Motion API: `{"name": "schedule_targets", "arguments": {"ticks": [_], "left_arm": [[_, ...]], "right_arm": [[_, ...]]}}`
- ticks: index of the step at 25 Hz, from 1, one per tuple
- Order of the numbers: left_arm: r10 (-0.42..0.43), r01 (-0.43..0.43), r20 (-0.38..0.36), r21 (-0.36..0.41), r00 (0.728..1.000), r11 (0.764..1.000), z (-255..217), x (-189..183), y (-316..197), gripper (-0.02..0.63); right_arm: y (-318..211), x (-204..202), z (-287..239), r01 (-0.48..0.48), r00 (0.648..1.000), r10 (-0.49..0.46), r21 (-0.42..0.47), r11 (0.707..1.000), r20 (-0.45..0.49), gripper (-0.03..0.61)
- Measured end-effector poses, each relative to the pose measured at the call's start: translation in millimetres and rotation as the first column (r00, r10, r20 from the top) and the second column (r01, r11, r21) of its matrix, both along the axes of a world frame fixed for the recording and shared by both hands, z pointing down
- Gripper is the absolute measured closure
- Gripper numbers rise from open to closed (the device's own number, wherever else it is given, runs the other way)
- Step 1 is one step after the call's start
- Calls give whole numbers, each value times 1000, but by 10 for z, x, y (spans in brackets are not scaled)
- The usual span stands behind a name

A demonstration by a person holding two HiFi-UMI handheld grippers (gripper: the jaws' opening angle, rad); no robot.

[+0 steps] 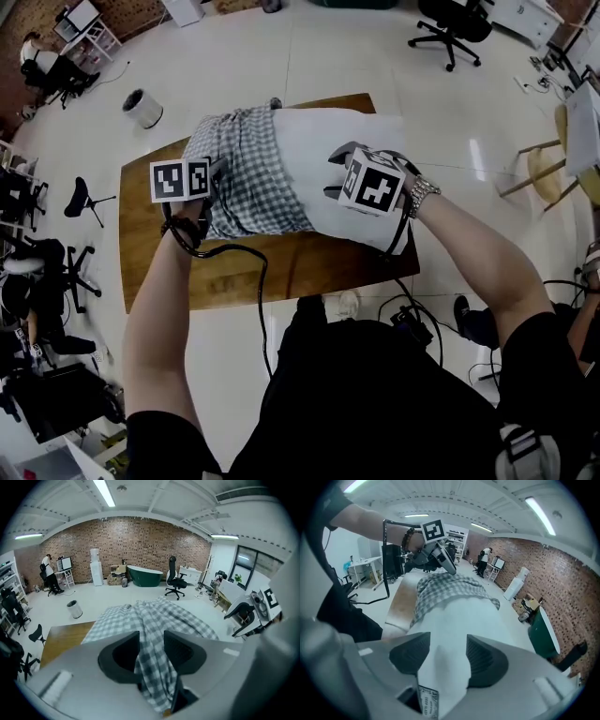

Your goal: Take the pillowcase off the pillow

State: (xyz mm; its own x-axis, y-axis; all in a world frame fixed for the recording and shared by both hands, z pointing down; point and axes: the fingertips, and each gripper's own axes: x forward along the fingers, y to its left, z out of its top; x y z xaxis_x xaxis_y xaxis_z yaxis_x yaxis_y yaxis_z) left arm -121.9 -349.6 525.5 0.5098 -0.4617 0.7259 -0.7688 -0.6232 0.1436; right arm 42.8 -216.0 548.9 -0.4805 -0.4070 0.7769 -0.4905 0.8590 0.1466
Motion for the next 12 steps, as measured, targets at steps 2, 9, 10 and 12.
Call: {"name": "schedule_targets", "arguments": {"ticks": [2, 9, 10, 12], "left_arm": [[-9, 10, -17, 29, 1000, 1000, 16, 36, 196, 453], [-31, 39, -86, 87, 996, 995, 264, 199, 903, 457], [-38, 46, -91, 90, 995, 995, 328, 205, 998, 457], [-64, 72, -92, 83, 994, 994, 492, 185, 1171, 455]], "right_arm": [[132, -95, 68, 24, 1000, -24, 5, 1000, -5, 336], [489, -289, 406, 75, 994, -71, 50, 996, -80, 311], [518, -308, 457, 79, 992, -73, 60, 995, -99, 308], [546, -347, 544, 85, 988, -72, 88, 992, -137, 299]]}}
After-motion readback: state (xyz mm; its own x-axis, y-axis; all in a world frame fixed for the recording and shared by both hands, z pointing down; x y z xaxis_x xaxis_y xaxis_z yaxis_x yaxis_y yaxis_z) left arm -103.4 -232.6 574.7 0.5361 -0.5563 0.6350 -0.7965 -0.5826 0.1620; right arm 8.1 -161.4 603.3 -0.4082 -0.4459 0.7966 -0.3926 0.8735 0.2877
